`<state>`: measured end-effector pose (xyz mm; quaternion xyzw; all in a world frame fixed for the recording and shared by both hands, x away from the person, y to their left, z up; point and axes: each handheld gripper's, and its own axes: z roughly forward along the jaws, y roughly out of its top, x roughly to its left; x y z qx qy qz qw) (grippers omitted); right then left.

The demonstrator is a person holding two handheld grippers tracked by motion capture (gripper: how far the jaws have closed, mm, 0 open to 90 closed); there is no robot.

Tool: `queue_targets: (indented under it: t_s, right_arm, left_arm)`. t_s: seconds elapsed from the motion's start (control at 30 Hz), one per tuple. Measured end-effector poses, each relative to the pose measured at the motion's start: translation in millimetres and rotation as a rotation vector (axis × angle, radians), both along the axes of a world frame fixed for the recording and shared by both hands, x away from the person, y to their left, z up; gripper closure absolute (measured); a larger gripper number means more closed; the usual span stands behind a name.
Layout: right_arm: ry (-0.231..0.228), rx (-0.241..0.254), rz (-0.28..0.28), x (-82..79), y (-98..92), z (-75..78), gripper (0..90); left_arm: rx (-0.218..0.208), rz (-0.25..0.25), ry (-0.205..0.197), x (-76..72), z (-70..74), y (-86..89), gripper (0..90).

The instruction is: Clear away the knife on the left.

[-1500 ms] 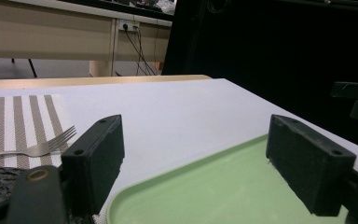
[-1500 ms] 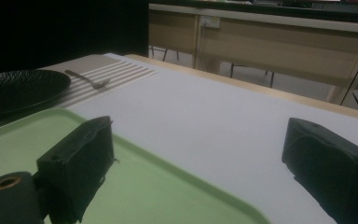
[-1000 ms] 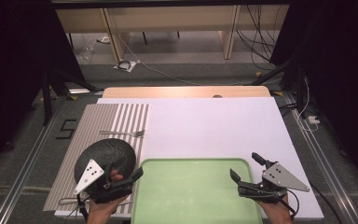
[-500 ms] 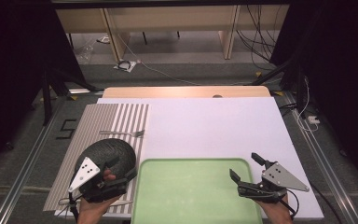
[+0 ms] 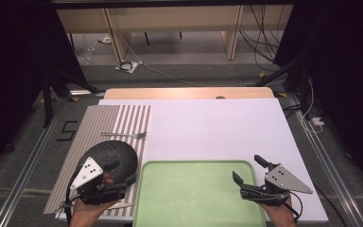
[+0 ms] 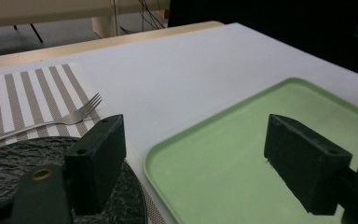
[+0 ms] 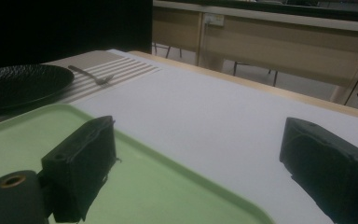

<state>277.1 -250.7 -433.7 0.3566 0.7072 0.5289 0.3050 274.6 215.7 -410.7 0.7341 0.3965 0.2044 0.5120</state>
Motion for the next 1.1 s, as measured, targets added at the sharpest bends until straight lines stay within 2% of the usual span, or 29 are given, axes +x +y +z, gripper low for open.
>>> queue_targets:
  t_s: [0.17,0.2,0.37,0.47,0.53,0.57,0.63,0.73,0.83,1.1]
  right_arm:
    - [0.001,-0.001,0.001,-0.1,0.3,0.0,11.6]
    - [0.001,-0.001,0.002,0.0,0.3,0.0,11.6]
    - [0.003,-0.004,0.004,0.2,0.2,-0.2,11.7]
    - [0.004,-0.002,0.005,0.2,0.7,-0.3,11.9]
    - [0.005,-0.002,0.005,0.2,0.9,-0.3,11.9]
    - [0.004,-0.004,0.008,0.2,0.9,-0.4,11.9]
    - [0.008,-0.008,0.009,0.1,0.7,-0.3,12.0]
    - [0.007,-0.007,0.009,0.3,0.8,-0.4,12.0]
    - [0.009,-0.007,0.01,0.4,0.9,-0.6,12.1]
    - [0.01,-0.008,0.017,0.5,1.9,-1.0,12.2]
  left_arm:
    - [0.017,-0.005,0.022,0.7,2.5,3.4,20.4]
    - [0.043,-0.007,0.034,1.3,3.8,5.6,20.4]
    - [0.075,-0.006,0.065,2.7,5.8,11.6,20.4]
    - [0.113,-0.006,0.083,3.7,6.0,14.3,20.5]
    - [0.117,-0.008,0.091,4.2,5.7,15.1,20.7]
    - [0.132,-0.011,0.109,5.0,5.2,16.2,20.7]
    - [0.158,-0.013,0.123,5.6,4.9,17.1,20.7]
    - [0.172,-0.016,0.137,6.2,4.6,18.1,21.0]
    - [0.212,-0.02,0.163,6.9,3.2,19.0,21.1]
    - [0.258,-0.026,0.207,7.7,2.7,25.0,21.8]
